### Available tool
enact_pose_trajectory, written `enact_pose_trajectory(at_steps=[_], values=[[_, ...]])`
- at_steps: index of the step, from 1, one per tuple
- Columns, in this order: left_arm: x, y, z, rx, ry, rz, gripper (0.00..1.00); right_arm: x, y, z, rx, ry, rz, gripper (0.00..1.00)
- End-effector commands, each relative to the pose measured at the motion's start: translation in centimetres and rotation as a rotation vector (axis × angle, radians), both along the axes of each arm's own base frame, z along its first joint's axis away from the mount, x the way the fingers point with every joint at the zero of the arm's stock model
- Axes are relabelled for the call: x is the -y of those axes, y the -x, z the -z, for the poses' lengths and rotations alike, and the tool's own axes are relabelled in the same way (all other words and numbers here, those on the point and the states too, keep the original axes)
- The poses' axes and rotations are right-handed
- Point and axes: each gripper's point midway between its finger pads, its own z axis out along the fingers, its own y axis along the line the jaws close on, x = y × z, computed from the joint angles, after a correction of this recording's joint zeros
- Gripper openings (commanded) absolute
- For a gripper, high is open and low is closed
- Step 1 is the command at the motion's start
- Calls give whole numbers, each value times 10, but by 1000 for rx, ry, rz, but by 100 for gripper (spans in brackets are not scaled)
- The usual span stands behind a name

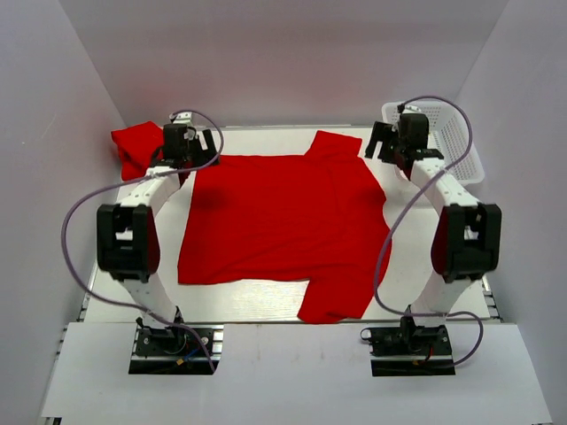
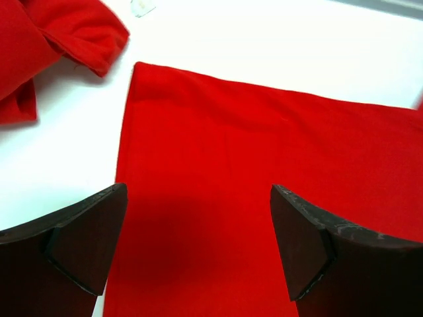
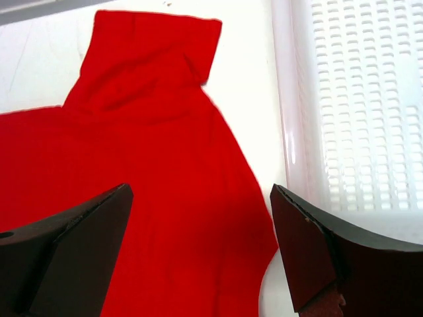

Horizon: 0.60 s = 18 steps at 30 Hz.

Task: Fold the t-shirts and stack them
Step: Grap the side of the flattened tshirt furthest away from the robot with both arms

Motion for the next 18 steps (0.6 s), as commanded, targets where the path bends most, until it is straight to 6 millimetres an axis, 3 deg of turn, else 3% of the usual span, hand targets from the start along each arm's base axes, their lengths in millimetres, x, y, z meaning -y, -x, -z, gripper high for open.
enact_pose_trajectory(at_steps=[1, 2, 3, 4, 5, 6, 8, 9, 10, 13, 14, 15, 18], values=[[-11, -26, -6, 52, -11, -21, 99, -10, -37, -34, 109, -23, -70, 91], [-15, -36, 5, 41, -12, -30, 99, -14, -44, -9, 66, -29, -88, 91], [-13, -40, 12, 31, -7, -21, 99, -14, -51, -13, 79, -25, -91, 91], [-13, -46, 15, 33, -6, -21, 99, -16, -57, -1, 55, -27, -100, 91], [-16, -55, 12, 48, -8, -8, 99, -15, -64, -4, 64, -25, -95, 91], [-16, -61, 29, 19, -9, -8, 98, -17, -73, 12, 36, -25, -95, 91], [-13, -74, 29, 32, -10, 7, 97, -18, -85, 2, 66, -33, -97, 91], [-13, -77, 35, 18, -10, 7, 97, -22, -87, 28, 15, -37, -110, 91], [-14, -83, 43, 12, -21, 14, 96, -22, -96, 16, 43, -47, -111, 91], [-17, -89, 52, -2, -33, -5, 96, -32, -102, 36, 8, -63, -143, 91], [-20, -89, 60, -15, -48, -7, 96, -36, -107, 28, 30, -68, -157, 91], [-20, -90, 58, -6, -47, -7, 96, -41, -110, 42, 11, -73, -173, 91], [-20, -95, 62, -5, -56, -2, 96, -44, -126, 40, 29, -57, -166, 91]])
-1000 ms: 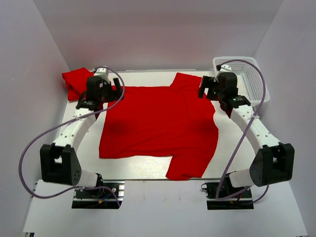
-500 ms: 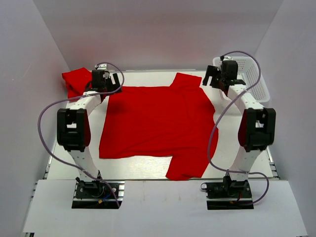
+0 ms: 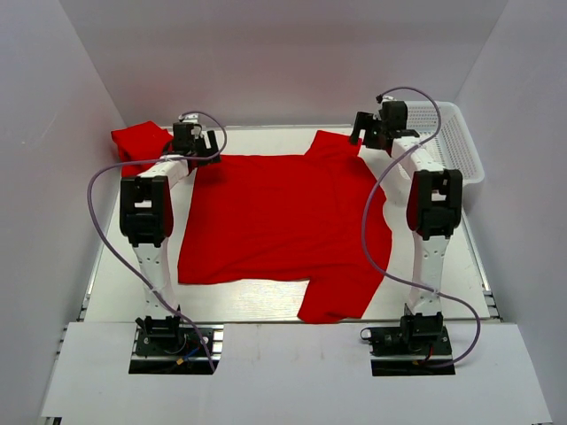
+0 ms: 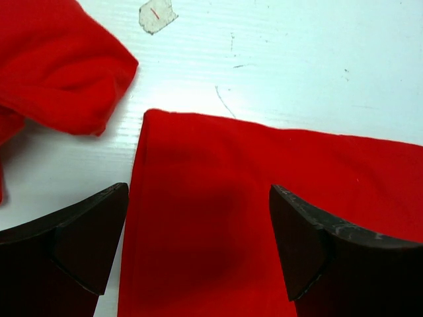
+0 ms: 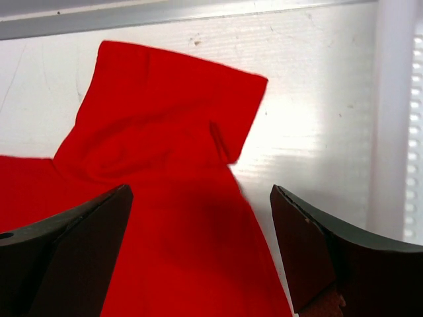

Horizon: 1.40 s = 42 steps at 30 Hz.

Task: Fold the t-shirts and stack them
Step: Grap the side of the flattened tshirt furthest away from the robot with both arms

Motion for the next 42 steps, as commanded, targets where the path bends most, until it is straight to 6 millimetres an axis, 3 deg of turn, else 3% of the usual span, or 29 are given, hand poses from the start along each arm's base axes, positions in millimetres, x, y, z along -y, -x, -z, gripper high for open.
enact_pose_trajectory(at_steps=[1, 3, 4, 6, 12, 14, 16, 18, 19, 22, 27, 29, 30, 36, 42], values=[[-3, -17, -21, 65, -25, 0, 96, -12, -19, -2, 22, 9, -28, 91], [-5, -19, -20, 65, -30, -7, 96, -13, -28, -7, 44, 18, -20, 91], [-7, -19, -20, 65, -36, -16, 96, -15, -28, 3, 28, 18, -19, 91], [-7, -19, -14, 57, -44, -11, 96, -17, -34, 2, 53, 34, -5, 89], [-20, -20, -6, 32, -74, -44, 96, -29, -39, 23, 32, 55, 7, 86], [-20, -21, -8, 41, -81, -39, 96, -20, -44, 29, 41, 99, 58, 86], [-26, -21, -1, 29, -82, -47, 96, -24, -49, 24, 59, 110, 54, 86], [-26, -21, -1, 29, -82, -47, 96, -22, -50, 38, 38, 132, 63, 84], [-26, -21, -1, 29, -82, -47, 96, -23, -55, 29, 52, 129, 73, 84], [-27, -20, 2, 27, -63, -46, 96, -18, -58, 41, 36, 155, 116, 82], [-23, -19, 7, 18, -49, -27, 96, -5, -56, 54, 3, 178, 190, 80], [-29, -21, 4, 27, -49, -36, 96, 4, -60, 51, 7, 186, 225, 80], [-26, -21, 9, 18, -41, -25, 96, 3, -59, 63, -14, 180, 215, 80], [-26, -25, 5, 21, -41, -25, 96, -13, -63, 72, -15, 120, 170, 80], [-32, -25, 13, 3, -48, -29, 96, -17, -68, 92, -32, 81, 179, 68]])
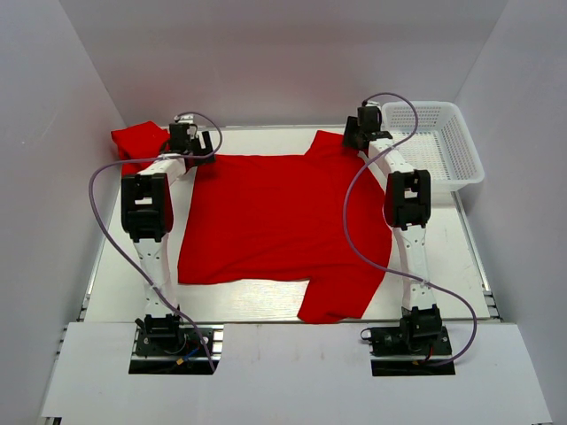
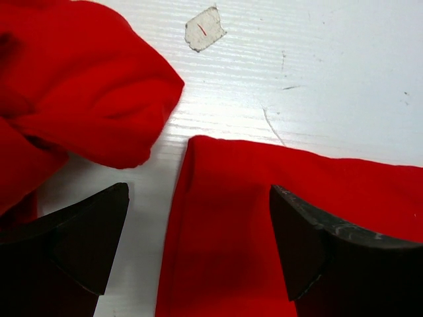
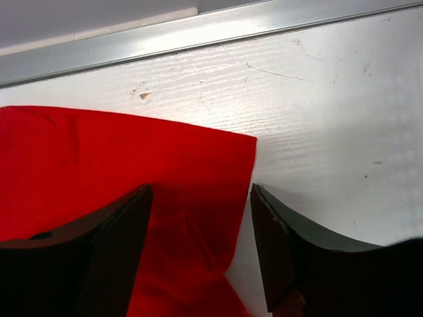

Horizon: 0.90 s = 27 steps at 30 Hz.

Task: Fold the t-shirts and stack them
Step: Grap the side of the flattened tshirt furthest away from the robot with both arms

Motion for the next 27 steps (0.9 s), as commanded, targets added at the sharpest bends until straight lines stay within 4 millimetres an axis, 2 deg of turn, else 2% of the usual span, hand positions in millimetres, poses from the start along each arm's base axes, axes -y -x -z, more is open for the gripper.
enact_pose_trajectory(at_steps=[1, 3, 8, 9, 10, 12, 13, 15, 16, 18, 21, 23, 24, 27], values=[[-4, -8, -3, 8, -1, 10, 96, -6, -2, 20, -19, -45, 2, 66], [-10, -11, -3, 4, 0, 0, 96, -5, -2, 24, -23, -42, 7, 57], [-14, -9, 7, -34, -1, -34, 95, -3, -5, 24, -12, -40, 10, 43], [-14, -9, 12, -43, -1, -34, 95, -5, -5, 25, -12, -39, 6, 36], [-20, -8, 12, -43, -1, -43, 95, -5, -6, 23, -4, -36, 5, 34], [-17, -11, 8, -34, 13, -40, 95, -3, -8, 21, 5, -35, 6, 28], [-17, -10, 13, -43, 13, -40, 95, -2, -8, 21, 7, -32, 6, 18], [-15, -10, 13, -43, 21, -31, 95, -4, -13, 14, 33, -35, 7, 15], [-15, -9, 20, -54, 21, -31, 95, -3, -13, 11, 38, -23, -2, 10], [-15, -14, 18, -49, 21, -31, 95, -2, -15, 9, 53, -13, -8, 7], [-14, -18, 21, -48, 27, -24, 92, -3, -20, -6, 96, -3, -16, 1], [-16, -18, 21, -48, 26, -39, 92, -4, -23, -13, 116, -1, -21, 0], [-16, -17, 28, -58, 26, -39, 91, -4, -23, -18, 122, 3, -26, 0], [-5, -21, 21, -38, 72, -3, 86, -5, -26, -32, 155, 4, -37, 0]])
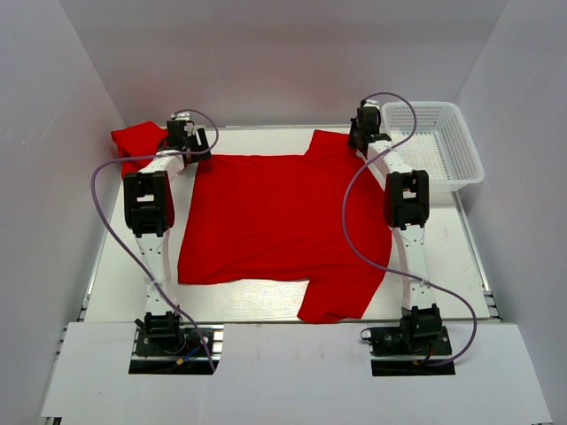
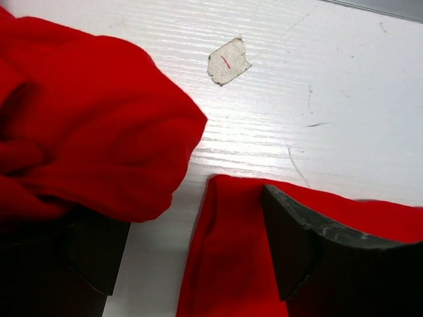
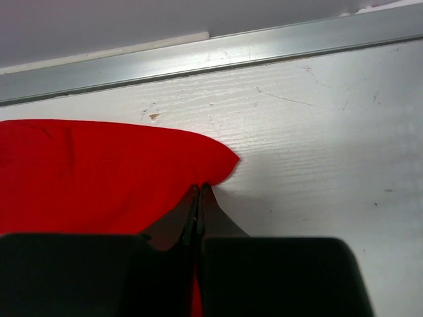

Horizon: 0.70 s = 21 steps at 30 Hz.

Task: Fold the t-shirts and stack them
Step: Grap the side of the flattened tshirt furthest away from the robot with both arms

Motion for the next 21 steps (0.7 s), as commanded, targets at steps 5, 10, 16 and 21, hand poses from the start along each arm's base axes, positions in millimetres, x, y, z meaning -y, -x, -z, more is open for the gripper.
enact_pose_trajectory(at_steps=[5, 10, 16, 21], values=[[27, 7, 9, -17, 120, 66, 79, -6, -15, -46, 132, -3, -33, 0], [36, 20, 26, -69, 148, 65, 54, -7, -17, -53, 148, -6, -38, 0], [33, 22, 25, -70, 140, 41, 28, -6, -19, -73, 194, -2, -44, 0], [28, 23, 5, -47, 127, 13, 23, -5, -19, -93, 225, 9, -51, 0]])
